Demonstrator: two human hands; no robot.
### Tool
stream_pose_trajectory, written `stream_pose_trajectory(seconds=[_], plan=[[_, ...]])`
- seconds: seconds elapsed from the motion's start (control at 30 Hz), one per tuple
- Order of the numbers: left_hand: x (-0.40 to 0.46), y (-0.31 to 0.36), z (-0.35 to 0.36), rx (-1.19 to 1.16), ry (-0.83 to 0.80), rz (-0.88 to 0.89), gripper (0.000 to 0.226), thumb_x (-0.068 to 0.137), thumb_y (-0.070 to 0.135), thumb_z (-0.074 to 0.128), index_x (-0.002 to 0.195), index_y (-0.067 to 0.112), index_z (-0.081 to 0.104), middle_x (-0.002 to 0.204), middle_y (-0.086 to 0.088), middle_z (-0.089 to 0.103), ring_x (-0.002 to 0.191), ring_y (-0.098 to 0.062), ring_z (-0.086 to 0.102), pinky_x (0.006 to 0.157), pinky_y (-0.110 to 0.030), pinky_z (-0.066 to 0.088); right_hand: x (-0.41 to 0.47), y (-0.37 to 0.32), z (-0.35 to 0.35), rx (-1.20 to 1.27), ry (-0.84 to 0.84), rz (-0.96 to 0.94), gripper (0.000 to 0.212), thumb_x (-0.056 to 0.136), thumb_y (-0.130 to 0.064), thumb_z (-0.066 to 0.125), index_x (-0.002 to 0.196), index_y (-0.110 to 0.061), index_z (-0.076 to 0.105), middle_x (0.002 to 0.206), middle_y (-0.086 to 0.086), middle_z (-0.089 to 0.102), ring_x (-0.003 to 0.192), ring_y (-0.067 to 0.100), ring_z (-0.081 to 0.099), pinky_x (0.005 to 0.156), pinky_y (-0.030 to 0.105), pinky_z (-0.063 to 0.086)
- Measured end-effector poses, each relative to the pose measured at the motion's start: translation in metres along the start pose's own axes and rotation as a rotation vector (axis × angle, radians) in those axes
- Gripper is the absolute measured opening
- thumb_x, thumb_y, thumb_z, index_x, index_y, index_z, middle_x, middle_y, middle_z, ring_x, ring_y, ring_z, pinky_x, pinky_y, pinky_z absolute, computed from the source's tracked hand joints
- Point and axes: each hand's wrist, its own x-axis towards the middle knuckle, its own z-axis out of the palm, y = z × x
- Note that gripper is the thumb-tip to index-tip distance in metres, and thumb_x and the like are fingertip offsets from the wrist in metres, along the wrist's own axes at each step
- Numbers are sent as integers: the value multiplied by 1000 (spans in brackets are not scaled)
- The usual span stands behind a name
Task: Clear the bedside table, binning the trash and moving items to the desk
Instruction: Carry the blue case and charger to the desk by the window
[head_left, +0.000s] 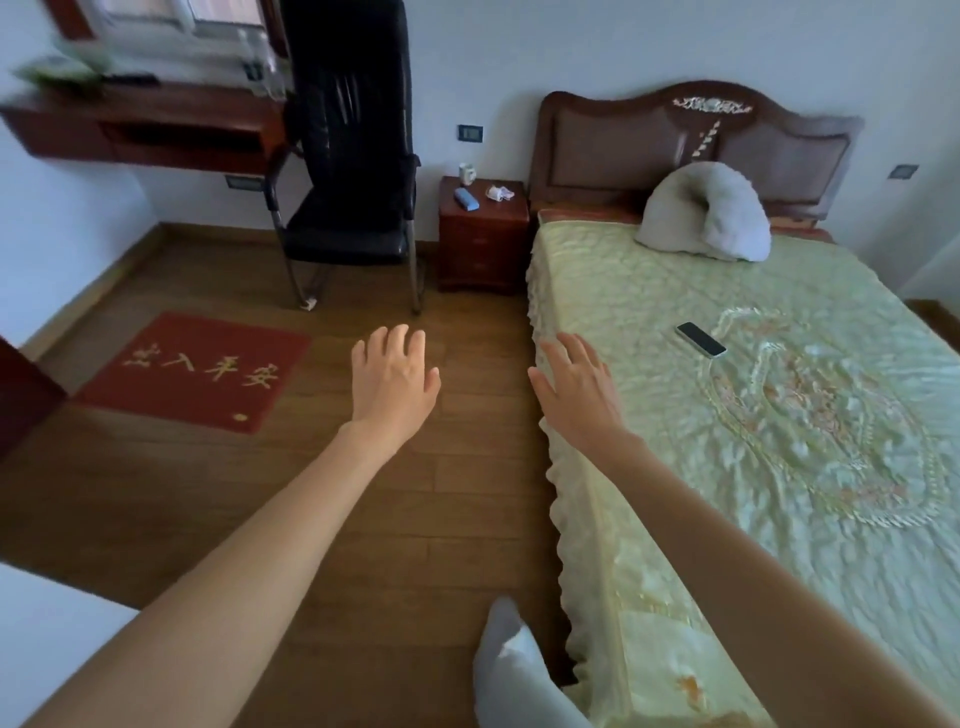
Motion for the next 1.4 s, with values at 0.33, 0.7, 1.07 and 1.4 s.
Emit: stream_pose_trajectory(seconds=[0.33, 0.7, 1.07, 1.4], plan=[[190, 12, 47, 12, -17, 12, 50, 95, 38, 46, 137, 11, 42, 142, -10, 44, 133, -27, 37, 110, -43, 31, 196, 61, 20, 27, 21, -27, 47, 98, -38, 38, 140, -16, 42, 150, 9, 36, 142, 25, 24, 114, 45, 26], [355, 28, 92, 13, -29, -12, 49, 94, 37, 49, 136, 12, 45, 139, -9, 48, 131, -26, 40, 108, -41, 33, 366, 121, 43, 34, -24, -54, 48, 99, -37, 39, 140, -14, 41, 149, 10, 38, 142, 26, 24, 114, 44, 24], [544, 8, 158, -19, -14, 62, 50, 93, 37, 50, 136, 12, 45, 137, -9, 49, 128, -26, 43, 104, -42, 36, 547, 158, 92, -21, -31, -57, 46, 96, -37, 38, 135, -15, 46, 143, 10, 44, 138, 27, 31, 110, 47, 31], [717, -4, 211, -13, -37, 148, 50, 92, 35, 53, 135, 11, 47, 137, -12, 51, 128, -28, 45, 105, -44, 39, 708, 190, 119, -81, -22, -4, 45, 97, -37, 42, 136, -16, 45, 144, 9, 43, 138, 26, 31, 110, 44, 30]])
